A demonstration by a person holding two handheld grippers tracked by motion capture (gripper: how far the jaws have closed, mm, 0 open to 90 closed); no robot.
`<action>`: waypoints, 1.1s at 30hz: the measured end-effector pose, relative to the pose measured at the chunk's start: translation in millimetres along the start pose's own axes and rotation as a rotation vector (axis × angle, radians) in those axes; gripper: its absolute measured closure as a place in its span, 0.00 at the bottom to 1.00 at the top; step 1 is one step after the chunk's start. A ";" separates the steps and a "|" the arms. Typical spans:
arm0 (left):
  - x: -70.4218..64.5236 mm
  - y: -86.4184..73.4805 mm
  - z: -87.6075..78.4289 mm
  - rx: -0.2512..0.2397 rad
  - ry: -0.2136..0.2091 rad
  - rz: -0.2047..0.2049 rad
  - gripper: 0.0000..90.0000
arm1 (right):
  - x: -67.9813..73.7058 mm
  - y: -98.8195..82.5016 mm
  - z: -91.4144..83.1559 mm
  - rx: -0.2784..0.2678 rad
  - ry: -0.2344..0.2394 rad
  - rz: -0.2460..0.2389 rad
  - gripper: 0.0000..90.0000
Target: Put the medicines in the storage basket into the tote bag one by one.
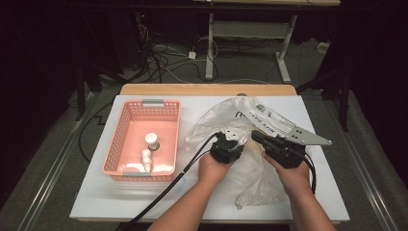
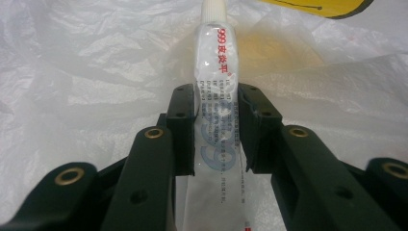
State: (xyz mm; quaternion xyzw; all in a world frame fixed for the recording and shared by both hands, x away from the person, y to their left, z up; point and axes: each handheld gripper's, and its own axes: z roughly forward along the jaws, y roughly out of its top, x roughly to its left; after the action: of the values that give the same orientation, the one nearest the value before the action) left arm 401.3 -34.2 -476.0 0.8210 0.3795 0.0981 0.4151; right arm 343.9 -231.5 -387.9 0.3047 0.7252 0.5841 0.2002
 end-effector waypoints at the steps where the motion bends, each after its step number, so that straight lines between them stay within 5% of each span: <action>1: 2.0 0.6 0.3 0.000 0.001 0.021 0.75 | -0.1 0.0 -0.1 0.000 0.000 0.000 1.00; 4: 3.7 1.6 -1.1 -0.001 -0.014 0.059 0.71 | -0.7 -0.2 -0.2 0.001 -0.001 0.002 1.00; 6: -2.1 0.9 -3.4 -0.010 -0.019 -0.007 0.67 | -1.0 -0.5 -0.1 0.002 -0.001 0.001 1.00; 9: -3.6 1.8 -11.0 -0.004 -0.015 0.033 0.63 | -1.2 -1.2 0.2 0.006 -0.002 0.002 1.00; 16: -6.6 -3.8 -27.2 -0.005 -0.072 0.032 0.52 | -0.8 -2.5 1.0 0.013 -0.002 -0.001 1.00; 33: -10.4 -32.1 -62.9 -0.013 -0.135 0.053 0.26 | -1.1 -7.1 1.4 0.034 -0.024 -0.001 1.00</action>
State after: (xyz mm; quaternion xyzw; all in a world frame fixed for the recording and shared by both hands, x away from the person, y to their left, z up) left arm 346.8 8.4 -458.6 0.8328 0.3280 0.0558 0.4424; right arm 344.1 -232.2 -395.3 0.3146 0.7328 0.5678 0.2041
